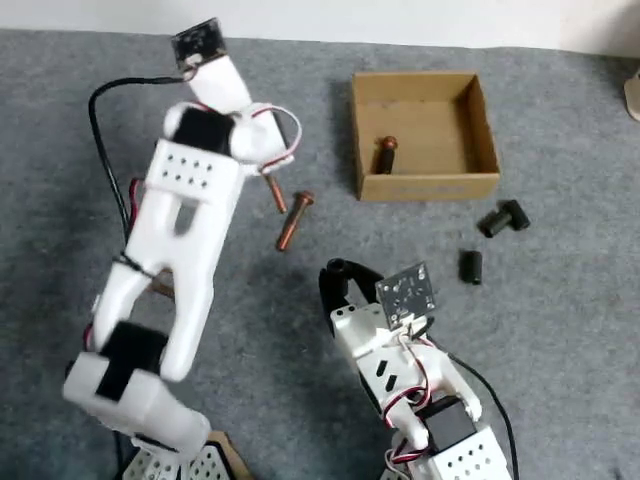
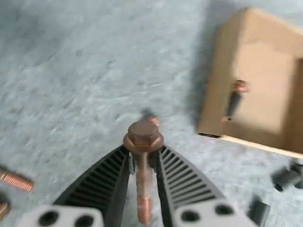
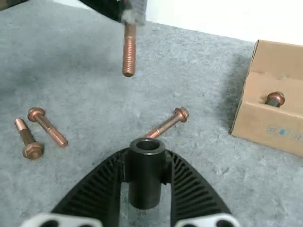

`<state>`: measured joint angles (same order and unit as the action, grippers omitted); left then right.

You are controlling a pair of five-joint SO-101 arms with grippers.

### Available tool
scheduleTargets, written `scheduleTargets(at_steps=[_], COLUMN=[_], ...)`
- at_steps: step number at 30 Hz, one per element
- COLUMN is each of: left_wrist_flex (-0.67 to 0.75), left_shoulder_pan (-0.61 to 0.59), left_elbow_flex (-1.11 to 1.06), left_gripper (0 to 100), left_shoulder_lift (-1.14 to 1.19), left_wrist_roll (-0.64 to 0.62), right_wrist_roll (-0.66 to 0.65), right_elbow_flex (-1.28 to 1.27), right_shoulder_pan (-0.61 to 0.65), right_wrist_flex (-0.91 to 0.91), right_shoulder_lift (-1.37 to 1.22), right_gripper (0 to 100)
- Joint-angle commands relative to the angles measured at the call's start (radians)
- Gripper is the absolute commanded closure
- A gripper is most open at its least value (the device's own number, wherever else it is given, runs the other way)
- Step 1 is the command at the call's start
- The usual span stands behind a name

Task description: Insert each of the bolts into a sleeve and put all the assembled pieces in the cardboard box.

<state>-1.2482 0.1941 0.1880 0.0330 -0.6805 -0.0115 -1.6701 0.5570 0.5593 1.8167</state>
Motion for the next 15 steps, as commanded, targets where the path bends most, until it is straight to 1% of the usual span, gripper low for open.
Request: scheduleTargets(at_steps=[1,3,5,8,11,15], left_wrist_flex=[0.244,0.4,0.546,0.698,0.764,0.766], left_shoulder_pan=[0.036,0.036,0.036,0.047,0.085,0.162], left_elbow_flex=[-0.163,-0.291,-0.412,-0.559,-0.651,-0.682], left_gripper=[99,99,99,99,99,99], left_shoulder_lift=[-0.174,-0.251,-0.332,-0.449,-0.549,-0.656], left_wrist_roll=[0.074,0.114,0.153,0.196,0.222,0.221], right_wrist_roll=[0.003,0.003,0.003,-0.031,-0.051,-0.051], right_elbow_flex=[-0.107,-0.107,-0.107,-0.107,-0.107,-0.107], right_shoulder_pan=[0.005,0.007,0.007,0.007,0.01,0.012], right_wrist_flex=[-0.133,-0.205,-0.228,-0.228,-0.226,-0.205], right_shoulder_lift=[0.015,0.01,0.01,0.008,0.008,0.008], right_gripper=[99.3,99.3,99.3,99.3,99.3,99.3])
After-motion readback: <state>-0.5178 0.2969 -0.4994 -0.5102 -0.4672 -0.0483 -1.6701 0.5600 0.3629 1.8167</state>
